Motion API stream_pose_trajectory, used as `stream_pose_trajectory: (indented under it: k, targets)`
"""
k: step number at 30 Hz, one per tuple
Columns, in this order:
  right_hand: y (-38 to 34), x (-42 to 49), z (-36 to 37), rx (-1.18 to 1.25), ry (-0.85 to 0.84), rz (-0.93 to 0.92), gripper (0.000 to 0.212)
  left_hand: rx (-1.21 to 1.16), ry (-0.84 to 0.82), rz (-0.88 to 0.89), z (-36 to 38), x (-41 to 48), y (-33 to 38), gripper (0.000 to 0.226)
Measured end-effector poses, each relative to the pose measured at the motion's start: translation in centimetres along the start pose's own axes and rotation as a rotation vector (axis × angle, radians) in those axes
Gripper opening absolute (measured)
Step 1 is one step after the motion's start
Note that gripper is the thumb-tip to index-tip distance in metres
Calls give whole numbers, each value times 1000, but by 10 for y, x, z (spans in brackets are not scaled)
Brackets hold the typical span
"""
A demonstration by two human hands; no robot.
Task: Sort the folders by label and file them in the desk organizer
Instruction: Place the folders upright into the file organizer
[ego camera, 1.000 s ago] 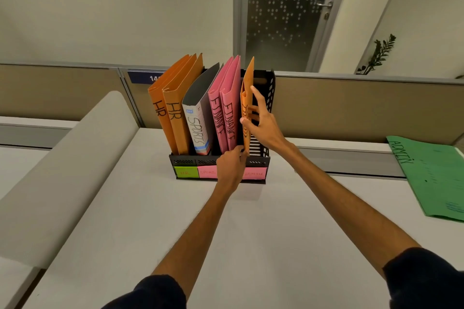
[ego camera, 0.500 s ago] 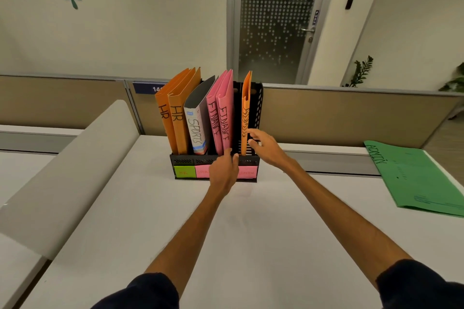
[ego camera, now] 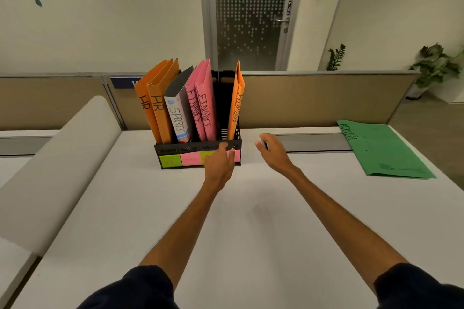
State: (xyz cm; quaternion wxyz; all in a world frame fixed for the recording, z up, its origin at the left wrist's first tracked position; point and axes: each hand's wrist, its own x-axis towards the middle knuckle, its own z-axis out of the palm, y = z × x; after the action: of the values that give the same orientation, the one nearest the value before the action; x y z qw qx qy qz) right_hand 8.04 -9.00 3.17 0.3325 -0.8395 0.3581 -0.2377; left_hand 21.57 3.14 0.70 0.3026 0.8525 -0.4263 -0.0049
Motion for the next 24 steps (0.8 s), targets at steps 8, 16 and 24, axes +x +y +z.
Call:
stream_pose_trajectory:
  k: [8,16,24]
  targets:
    - [52,-33,-38,17,8,85,43,-33,24,19,28,-19,46,32]
    - [115,-54,-110,-28,-16,85,41,-67,-22,19,75,-39,124,45]
    - [189,-74,-189,-29,-18,106,38,-73,-62,0,133,-65,212,46]
